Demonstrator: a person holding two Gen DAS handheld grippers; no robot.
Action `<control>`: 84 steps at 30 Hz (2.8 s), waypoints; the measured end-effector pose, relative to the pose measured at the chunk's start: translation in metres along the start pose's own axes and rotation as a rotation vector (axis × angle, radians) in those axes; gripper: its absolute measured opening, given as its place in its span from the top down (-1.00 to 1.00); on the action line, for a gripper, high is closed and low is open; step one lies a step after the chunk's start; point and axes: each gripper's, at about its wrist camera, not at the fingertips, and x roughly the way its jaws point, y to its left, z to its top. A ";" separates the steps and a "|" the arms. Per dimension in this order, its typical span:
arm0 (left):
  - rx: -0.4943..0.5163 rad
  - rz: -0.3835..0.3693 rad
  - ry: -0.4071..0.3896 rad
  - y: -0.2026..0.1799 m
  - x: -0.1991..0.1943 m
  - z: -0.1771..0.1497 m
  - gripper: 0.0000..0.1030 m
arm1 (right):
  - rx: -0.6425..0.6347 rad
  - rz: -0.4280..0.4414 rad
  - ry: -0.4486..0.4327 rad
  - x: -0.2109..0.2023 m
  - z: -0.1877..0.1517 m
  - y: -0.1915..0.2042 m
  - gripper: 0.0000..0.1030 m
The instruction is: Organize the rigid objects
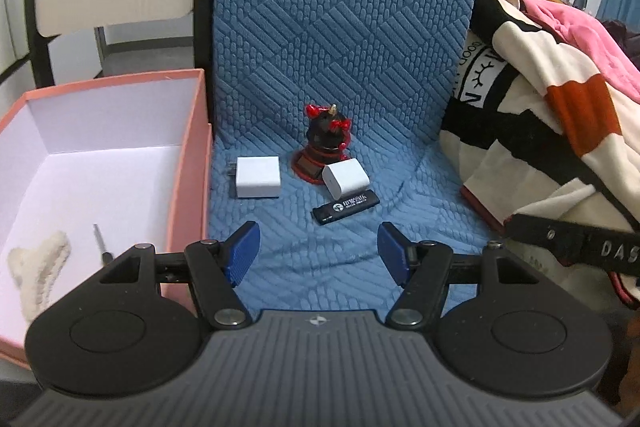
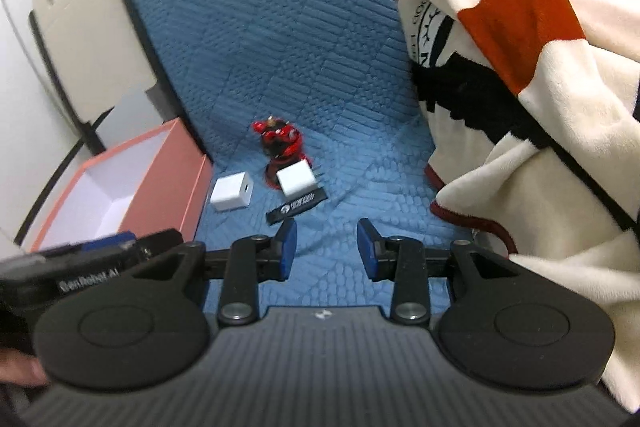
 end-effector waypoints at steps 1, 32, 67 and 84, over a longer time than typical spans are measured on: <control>0.006 0.000 0.004 -0.001 0.006 0.001 -0.36 | 0.006 -0.009 -0.004 0.004 0.002 -0.001 0.27; 0.043 0.135 0.073 0.010 0.156 0.033 -0.39 | 0.091 0.202 0.130 0.180 0.063 0.000 0.13; 0.171 0.348 0.068 0.001 0.215 0.031 -0.60 | -0.109 0.141 0.172 0.257 0.092 0.043 -0.19; 0.379 0.340 0.024 -0.014 0.205 0.027 0.65 | -0.091 0.091 0.150 0.235 0.096 0.020 -0.19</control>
